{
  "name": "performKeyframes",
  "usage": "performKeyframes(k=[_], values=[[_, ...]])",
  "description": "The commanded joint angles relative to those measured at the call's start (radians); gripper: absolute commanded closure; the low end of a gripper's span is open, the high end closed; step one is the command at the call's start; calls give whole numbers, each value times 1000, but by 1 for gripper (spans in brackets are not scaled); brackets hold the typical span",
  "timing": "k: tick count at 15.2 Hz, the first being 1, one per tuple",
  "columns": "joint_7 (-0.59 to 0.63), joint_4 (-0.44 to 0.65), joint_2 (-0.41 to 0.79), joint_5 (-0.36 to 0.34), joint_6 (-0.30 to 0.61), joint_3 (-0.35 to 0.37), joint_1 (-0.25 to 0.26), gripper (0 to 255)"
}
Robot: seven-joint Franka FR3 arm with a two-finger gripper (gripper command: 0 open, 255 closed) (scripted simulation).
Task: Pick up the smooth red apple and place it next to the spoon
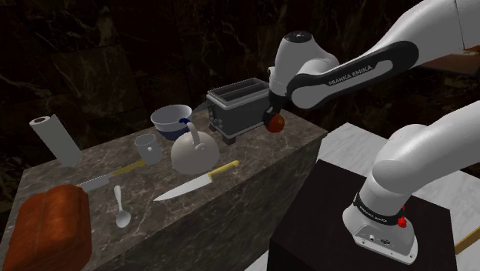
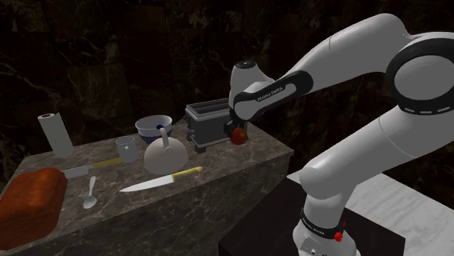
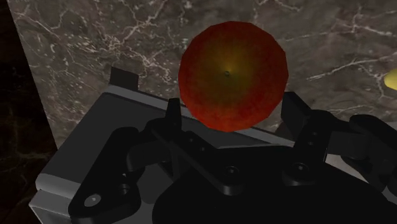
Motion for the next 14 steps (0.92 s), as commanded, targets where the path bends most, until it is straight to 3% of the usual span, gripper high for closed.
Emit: performKeyframes(k=[1, 11, 14], values=[[-7, 18, -11, 5, -30, -3, 4, 255], [-40, 111, -54, 25, -164, -17, 16, 255], [38, 164, 5, 33, -170, 53, 31, 255]])
